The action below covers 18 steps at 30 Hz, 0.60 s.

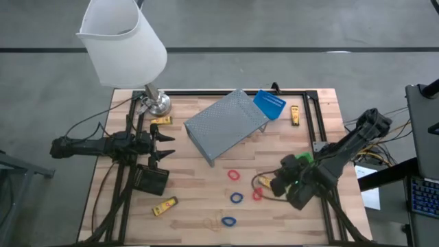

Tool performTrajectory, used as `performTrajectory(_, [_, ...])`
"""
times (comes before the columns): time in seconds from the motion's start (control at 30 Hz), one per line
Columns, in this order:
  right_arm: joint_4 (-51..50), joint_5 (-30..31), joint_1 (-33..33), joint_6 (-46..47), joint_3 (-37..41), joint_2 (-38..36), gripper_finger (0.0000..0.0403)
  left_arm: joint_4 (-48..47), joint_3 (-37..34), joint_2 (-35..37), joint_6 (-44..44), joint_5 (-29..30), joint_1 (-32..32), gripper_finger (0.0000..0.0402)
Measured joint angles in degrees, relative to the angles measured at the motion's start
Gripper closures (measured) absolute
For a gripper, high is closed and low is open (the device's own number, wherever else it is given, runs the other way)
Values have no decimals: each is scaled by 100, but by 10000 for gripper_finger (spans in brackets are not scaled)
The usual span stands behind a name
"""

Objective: Pick & Place Office Desk Supplies
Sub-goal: Put the yellow rubber band into the green basket

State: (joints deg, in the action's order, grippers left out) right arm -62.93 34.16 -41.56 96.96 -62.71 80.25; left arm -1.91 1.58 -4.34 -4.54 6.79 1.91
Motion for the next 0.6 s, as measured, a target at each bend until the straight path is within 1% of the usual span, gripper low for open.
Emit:
performTrajectory(0.13, [328, 10, -2, -279, -477, 650, 312, 0, 0, 0, 0, 2, -1, 149])
performTrajectory(0.27, [375, 8, -2, -477, -1146, 1453, 317, 0, 0, 0, 0, 2, -2, 149])
performTrajectory(0.4, [379, 11, -7, -743, -1951, 2257, 320, 0, 0, 0, 0, 1, -2, 149])
performTrajectory(0.53, [383, 38, -2, -796, -2857, 3038, 321, 0, 0, 0, 0, 2, -1, 149])
performTrajectory(0.6, [373, 42, 0, -999, -3303, 3417, 321, 2, 0, 0, 0, 2, -2, 149])
